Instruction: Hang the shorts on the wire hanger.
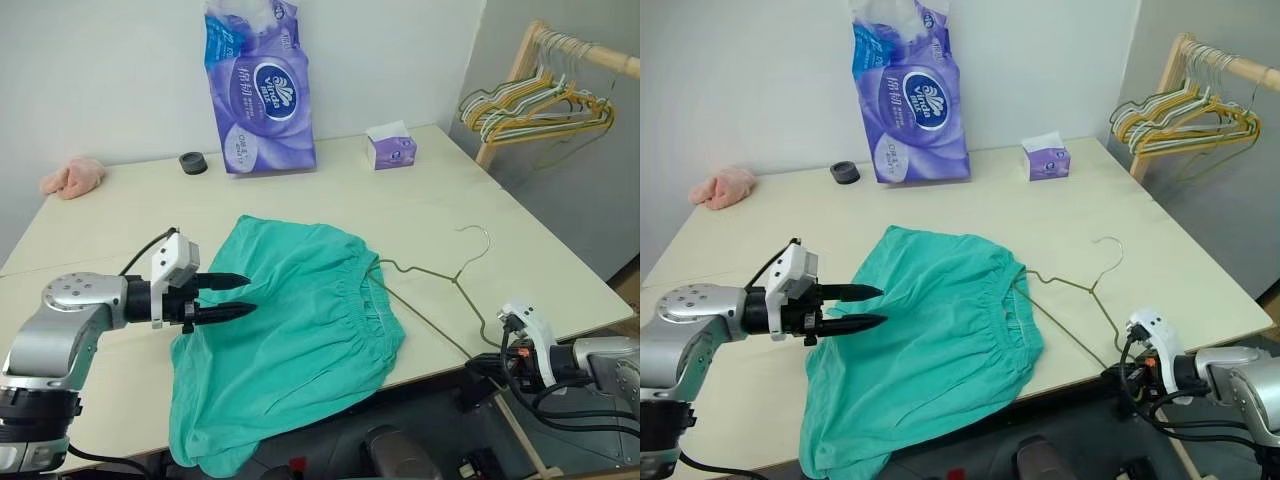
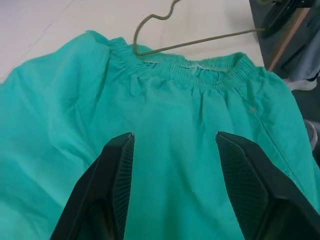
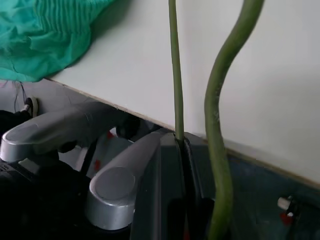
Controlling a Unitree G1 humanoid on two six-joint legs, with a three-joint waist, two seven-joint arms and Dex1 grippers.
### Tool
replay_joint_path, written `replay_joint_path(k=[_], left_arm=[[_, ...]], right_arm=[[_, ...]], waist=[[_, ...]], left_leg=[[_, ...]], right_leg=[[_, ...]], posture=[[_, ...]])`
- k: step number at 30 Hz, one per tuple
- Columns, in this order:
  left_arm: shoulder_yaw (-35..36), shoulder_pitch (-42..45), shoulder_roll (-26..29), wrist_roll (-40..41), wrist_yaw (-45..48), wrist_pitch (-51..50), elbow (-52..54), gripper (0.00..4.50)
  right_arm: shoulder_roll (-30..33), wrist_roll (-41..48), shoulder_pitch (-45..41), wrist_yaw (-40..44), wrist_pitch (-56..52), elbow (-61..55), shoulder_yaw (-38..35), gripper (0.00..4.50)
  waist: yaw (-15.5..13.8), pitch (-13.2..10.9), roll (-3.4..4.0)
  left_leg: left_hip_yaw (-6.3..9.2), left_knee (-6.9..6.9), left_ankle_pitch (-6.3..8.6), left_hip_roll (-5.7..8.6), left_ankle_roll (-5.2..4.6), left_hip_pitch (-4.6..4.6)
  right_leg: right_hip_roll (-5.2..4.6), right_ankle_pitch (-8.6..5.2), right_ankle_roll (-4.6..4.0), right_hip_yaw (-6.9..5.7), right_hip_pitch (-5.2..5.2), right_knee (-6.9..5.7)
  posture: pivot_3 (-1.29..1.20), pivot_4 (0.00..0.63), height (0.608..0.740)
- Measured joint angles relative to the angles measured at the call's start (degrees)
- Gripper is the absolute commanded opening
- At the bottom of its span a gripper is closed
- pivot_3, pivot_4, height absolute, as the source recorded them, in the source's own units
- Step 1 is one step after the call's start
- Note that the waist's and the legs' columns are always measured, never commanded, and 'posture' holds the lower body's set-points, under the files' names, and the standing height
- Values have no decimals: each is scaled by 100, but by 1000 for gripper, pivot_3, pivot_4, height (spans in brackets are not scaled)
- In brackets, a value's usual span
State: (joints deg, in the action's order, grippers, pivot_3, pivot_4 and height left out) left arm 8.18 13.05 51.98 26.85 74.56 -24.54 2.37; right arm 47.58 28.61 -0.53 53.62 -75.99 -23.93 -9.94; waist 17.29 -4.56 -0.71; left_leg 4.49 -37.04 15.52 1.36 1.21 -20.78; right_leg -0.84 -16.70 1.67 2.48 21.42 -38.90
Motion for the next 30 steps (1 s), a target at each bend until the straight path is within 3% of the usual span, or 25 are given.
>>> replay_joint_path(k=[12, 19, 30], left_arm=[[-6, 73, 46, -77, 107, 151, -78, 2734], [-5, 42, 44, -133, 38, 190, -76, 2734], [14, -63, 49, -137, -54, 261, -74, 2734]], right_arm=[[-78, 585, -176, -391, -379, 2, 126, 0], [-73, 651, -820, -451, -372, 468, 695, 0], [-626, 656, -1899, -627, -435, 1576, 1346, 0]], waist=[[49, -22, -8], [47, -38, -14], [43, -42, -17]], left_leg=[[-4, 4, 1, -1, 0, 0], [-4, 4, 1, -1, 0, -1], [-1, 4, 1, -3, 0, -2]], right_leg=[[0, -2, 3, 5, 2, 5], [-1, -2, 3, 6, 3, 5], [-1, -1, 3, 5, 6, 2]], posture=[[-398, 68, 740], [-379, 61, 740], [-363, 53, 740]])
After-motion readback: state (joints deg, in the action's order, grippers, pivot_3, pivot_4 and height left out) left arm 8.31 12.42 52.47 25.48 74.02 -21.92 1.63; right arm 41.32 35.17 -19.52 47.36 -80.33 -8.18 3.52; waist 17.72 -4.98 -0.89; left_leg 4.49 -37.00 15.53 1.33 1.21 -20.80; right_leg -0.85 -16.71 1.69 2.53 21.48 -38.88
